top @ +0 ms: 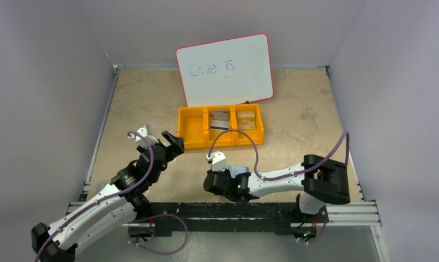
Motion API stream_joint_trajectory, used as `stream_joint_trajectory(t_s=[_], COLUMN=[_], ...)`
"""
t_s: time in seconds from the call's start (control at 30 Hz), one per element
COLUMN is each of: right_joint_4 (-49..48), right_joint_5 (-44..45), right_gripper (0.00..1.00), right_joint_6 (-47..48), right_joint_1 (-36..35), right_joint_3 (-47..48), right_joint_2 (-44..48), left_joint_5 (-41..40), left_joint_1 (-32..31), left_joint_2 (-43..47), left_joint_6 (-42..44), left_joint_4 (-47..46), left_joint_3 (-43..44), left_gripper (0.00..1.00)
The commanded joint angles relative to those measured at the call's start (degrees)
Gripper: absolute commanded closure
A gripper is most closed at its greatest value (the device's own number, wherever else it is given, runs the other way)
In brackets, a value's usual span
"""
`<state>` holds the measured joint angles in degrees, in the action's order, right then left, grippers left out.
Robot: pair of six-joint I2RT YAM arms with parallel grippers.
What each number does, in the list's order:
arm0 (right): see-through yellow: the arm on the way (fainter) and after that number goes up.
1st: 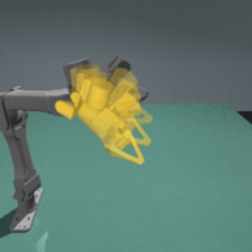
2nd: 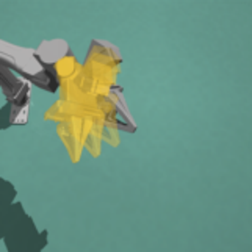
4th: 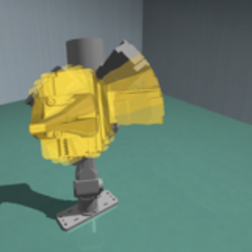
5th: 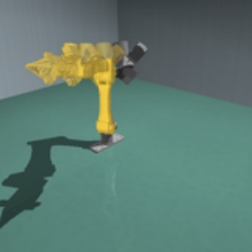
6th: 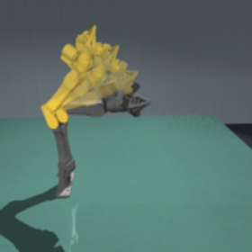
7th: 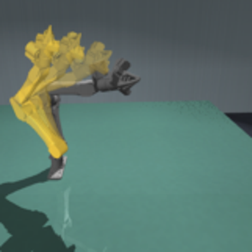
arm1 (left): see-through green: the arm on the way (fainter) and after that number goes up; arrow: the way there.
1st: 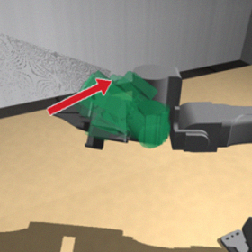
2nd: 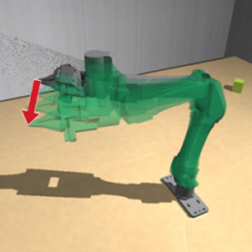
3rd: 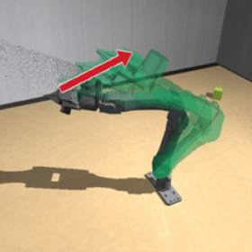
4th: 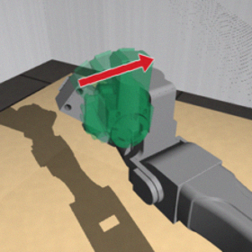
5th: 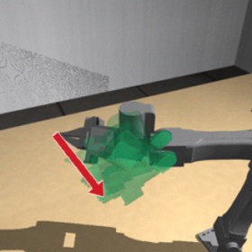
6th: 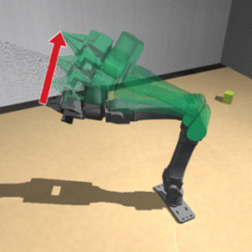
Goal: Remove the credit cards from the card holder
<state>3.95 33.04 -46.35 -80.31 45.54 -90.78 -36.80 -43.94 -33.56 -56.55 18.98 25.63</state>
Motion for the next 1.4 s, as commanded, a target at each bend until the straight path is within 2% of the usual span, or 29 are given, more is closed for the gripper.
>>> stream_joint_trajectory(t_s=[0.0,0.13,0.3,0.43,0.63,0.9,1.03,1.17,1.23,1.3,1.37], right_joint_4=[2.4,5.5,8.5,9.1,10.3,13.9,14.1,10.3,6.9,2.6,0.4], right_joint_5=[1.7,2.4,4.1,5.4,5.7,7.6,7.8,4.8,2.7,-0.1,-2.0], right_gripper=[0.63,0.64,0.83,0.93,0.96,0.94,0.92,0.88,0.83,0.69,0.61], right_joint_6=[-0.9,-3.6,-7.1,-9.2,-12.6,-15.3,-15.4,-11.6,-9.3,-6.9,-6.9], right_joint_1=[-0.1,-0.1,-0.1,0.0,0.7,2.0,2.7,3.6,4.0,4.3,4.4], right_joint_3=[1.7,2.1,2.2,1.2,-0.9,-1.8,-2.7,-2.8,-3.0,-3.7,-3.5], right_joint_2=[-3.9,-7.0,-7.8,-6.3,-3.0,2.7,5.2,8.8,11.4,13.5,13.8], left_joint_5=[-2.2,-2.6,-2.4,-2.1,-1.3,5.7,15.1,22.6,23.5,22.1,18.2], left_joint_1=[-0.1,0.0,0.0,0.0,0.0,-0.1,0.0,-0.1,-0.1,0.0,0.0], left_joint_2=[1.9,2.0,1.8,1.3,0.6,-6.1,-11.1,-16.6,-18.2,-18.8,-18.3], left_joint_6=[-0.6,-0.5,-0.7,-0.5,-0.6,3.3,7.6,9.3,8.4,6.7,4.4], left_joint_4=[0.2,1.1,0.8,0.4,0.0,-3.6,-8.5,-10.7,-10.2,-9.5,-7.4], left_joint_3=[2.6,2.8,2.6,2.6,2.1,2.7,3.3,4.2,4.3,3.8,3.3], left_gripper=[0.09,0.09,0.09,0.09,0.09,0.11,0.21,0.29,0.34,0.36,0.37])
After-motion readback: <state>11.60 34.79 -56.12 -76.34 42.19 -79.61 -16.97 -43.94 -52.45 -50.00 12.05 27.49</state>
